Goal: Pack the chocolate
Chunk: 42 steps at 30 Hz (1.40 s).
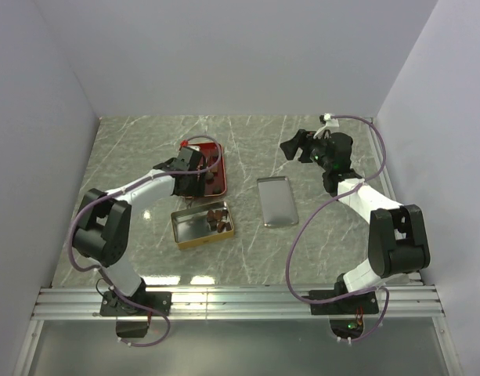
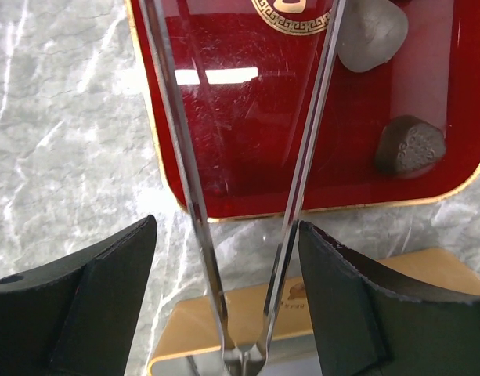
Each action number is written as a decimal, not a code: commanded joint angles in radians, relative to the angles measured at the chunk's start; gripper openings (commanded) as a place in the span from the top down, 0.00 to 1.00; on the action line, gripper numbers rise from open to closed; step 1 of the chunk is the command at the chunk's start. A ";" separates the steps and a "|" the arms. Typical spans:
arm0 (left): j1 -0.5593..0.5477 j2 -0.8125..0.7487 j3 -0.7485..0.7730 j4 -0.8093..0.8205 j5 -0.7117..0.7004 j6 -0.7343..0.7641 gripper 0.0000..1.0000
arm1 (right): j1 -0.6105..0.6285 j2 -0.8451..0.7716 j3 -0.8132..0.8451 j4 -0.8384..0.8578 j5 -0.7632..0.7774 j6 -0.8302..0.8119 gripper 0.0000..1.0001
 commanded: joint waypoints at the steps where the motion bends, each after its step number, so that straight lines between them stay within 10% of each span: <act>1: 0.009 0.028 0.042 0.047 0.030 0.009 0.21 | -0.009 -0.010 0.038 0.027 0.004 -0.006 0.13; 15: 0.012 0.047 0.074 0.003 0.016 0.023 0.55 | -0.009 0.004 0.045 0.027 -0.001 -0.006 0.13; 42: -0.184 -0.240 0.129 -0.417 -0.025 -0.065 0.55 | -0.009 -0.050 0.016 0.034 -0.008 0.003 0.13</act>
